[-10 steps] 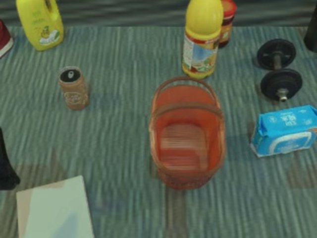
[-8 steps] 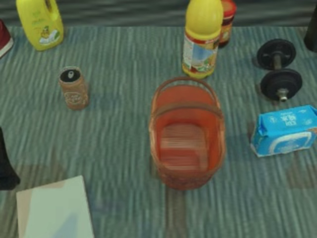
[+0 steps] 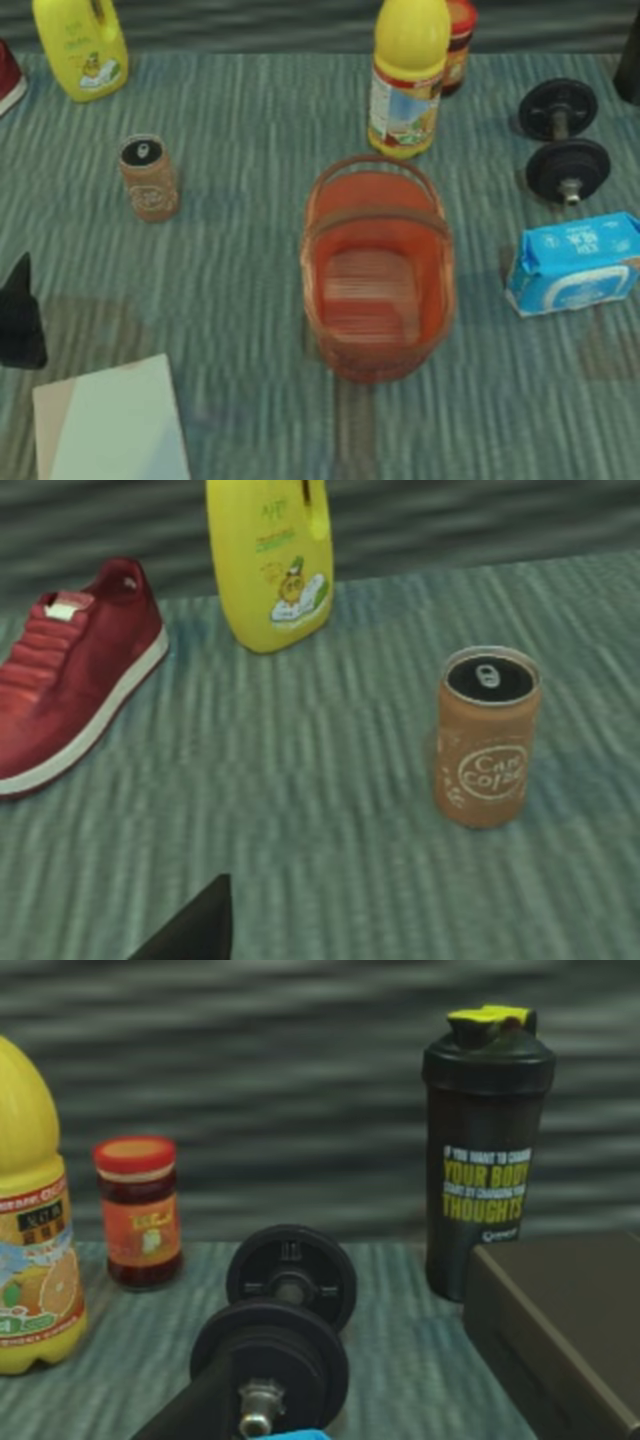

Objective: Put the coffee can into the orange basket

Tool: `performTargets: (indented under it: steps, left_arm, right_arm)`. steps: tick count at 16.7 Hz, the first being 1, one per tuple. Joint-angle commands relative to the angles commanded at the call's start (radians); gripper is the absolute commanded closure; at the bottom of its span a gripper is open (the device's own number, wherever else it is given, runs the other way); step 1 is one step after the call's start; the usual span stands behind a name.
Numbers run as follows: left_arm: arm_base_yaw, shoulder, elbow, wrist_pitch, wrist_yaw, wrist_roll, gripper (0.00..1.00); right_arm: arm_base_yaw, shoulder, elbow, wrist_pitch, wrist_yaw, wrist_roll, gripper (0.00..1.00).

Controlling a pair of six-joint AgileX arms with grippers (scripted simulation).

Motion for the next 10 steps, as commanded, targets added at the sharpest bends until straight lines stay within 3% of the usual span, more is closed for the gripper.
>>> performTargets:
  steps: [10]
  left_arm:
    - [-0.102,1.020,0.794,-0.678,0.022,0.252,0.00]
  right_arm:
    - [0.000,0.000,0.000,0.000,0.000,0.000,0.00]
